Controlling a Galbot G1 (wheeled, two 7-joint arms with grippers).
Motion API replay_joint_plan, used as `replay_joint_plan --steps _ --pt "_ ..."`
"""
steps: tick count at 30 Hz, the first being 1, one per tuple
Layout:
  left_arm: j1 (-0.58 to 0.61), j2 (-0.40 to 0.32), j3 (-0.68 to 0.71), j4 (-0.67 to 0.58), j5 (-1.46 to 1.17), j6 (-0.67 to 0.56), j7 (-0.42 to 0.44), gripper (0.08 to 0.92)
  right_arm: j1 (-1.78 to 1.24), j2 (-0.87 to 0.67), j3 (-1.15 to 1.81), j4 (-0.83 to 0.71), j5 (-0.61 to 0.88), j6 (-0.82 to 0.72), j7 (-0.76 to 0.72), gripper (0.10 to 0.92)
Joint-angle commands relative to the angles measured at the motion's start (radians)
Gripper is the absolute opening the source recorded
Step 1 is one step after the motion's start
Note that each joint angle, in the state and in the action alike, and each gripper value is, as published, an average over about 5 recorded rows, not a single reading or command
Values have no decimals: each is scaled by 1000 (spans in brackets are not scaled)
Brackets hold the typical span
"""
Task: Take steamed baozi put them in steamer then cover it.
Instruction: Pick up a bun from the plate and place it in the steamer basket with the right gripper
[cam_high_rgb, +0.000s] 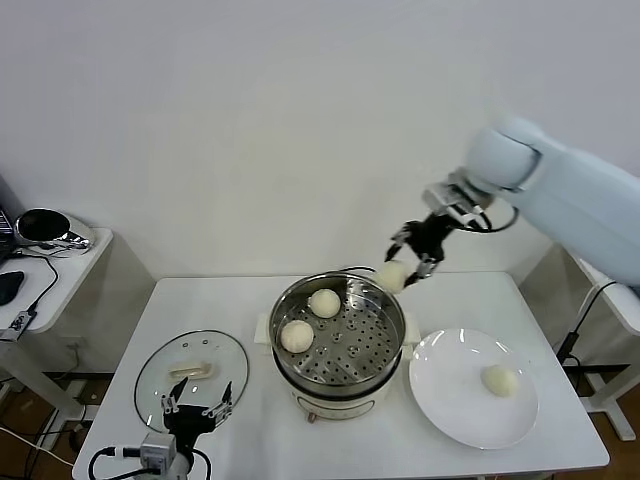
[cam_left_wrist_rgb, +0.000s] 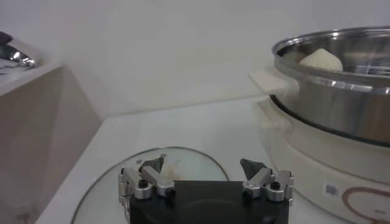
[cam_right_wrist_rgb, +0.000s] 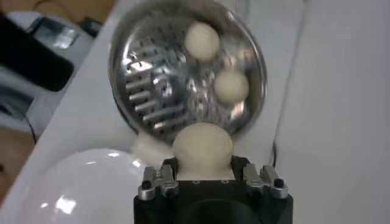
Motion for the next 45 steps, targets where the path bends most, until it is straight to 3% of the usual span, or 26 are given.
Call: replay_joint_plan --steps 1,15,45 --pt "2 -5 -8 0 -3 -3 -3 823 -2 216 -87 -33 -104 453 -15 552" --pt "2 -11 -14 -11 -9 -2 -3 823 -142 249 1 37 -537 722 52 552" --pt "0 -15 -16 -13 -15 1 0 823 -232 243 -38 134 -509 686 62 553"
